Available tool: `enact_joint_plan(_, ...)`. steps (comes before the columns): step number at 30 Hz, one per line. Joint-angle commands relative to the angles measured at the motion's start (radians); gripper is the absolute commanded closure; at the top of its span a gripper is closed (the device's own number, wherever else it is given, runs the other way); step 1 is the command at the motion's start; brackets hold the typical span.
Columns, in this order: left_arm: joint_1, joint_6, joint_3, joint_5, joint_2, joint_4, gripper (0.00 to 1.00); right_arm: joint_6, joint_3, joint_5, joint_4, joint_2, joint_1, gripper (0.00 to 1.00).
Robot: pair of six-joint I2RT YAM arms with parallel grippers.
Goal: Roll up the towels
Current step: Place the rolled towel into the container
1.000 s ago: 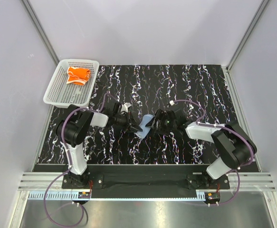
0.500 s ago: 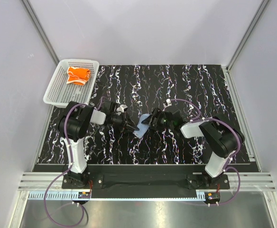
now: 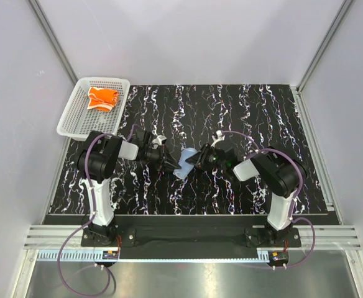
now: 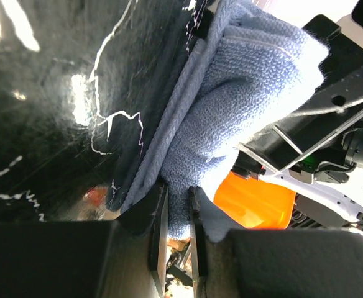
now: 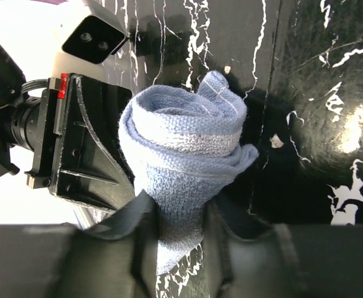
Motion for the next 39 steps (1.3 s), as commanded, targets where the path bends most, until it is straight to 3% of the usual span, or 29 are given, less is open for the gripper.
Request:
enact_joint_plan(1,0.004,0.038,0.005,-0.164,0.061,-0.161,0.90,-0.001,-0.021,-0.027,0.028,0.012,0.028,0.71)
enact_joint_plan(4,0.004,0.082,0.017,-0.215,-0.002,-0.228,0.80,0.000,-0.026,-0.022,0.002,-0.036,0.028,0.78)
enact_joint_plan(5,0.004,0.111,0.022,-0.255,-0.046,-0.274,0.71,-0.013,-0.021,-0.024,-0.017,-0.072,0.028,0.80)
enact_joint_plan(6,0.004,0.111,0.020,-0.255,-0.071,-0.288,0.71,-0.013,-0.018,-0.024,-0.038,-0.089,0.028,0.81)
enact_joint_plan(8,0.004,0.137,0.011,-0.292,-0.146,-0.304,0.56,-0.034,-0.011,-0.021,-0.107,-0.134,0.028,0.82)
enact_joint_plan(13,0.003,0.164,-0.058,-0.304,-0.318,-0.252,0.45,-0.079,0.002,-0.007,-0.274,-0.293,0.026,0.82)
enact_joint_plan(23,-0.052,0.026,-0.171,-0.143,-0.559,0.150,0.42,-0.125,0.018,0.028,-0.489,-0.498,0.058,0.83)
enact_joint_plan(28,-0.091,0.032,-0.156,-0.146,-0.658,0.178,0.41,-0.145,0.049,0.061,-0.575,-0.548,0.095,0.83)
enact_joint_plan(32,-0.092,0.064,-0.150,-0.157,-0.654,0.112,0.39,-0.122,0.057,0.064,-0.578,-0.602,0.106,0.83)
enact_joint_plan(39,-0.094,0.065,-0.225,-0.161,-0.666,0.144,0.40,-0.062,0.060,0.050,-0.546,-0.695,0.109,0.83)
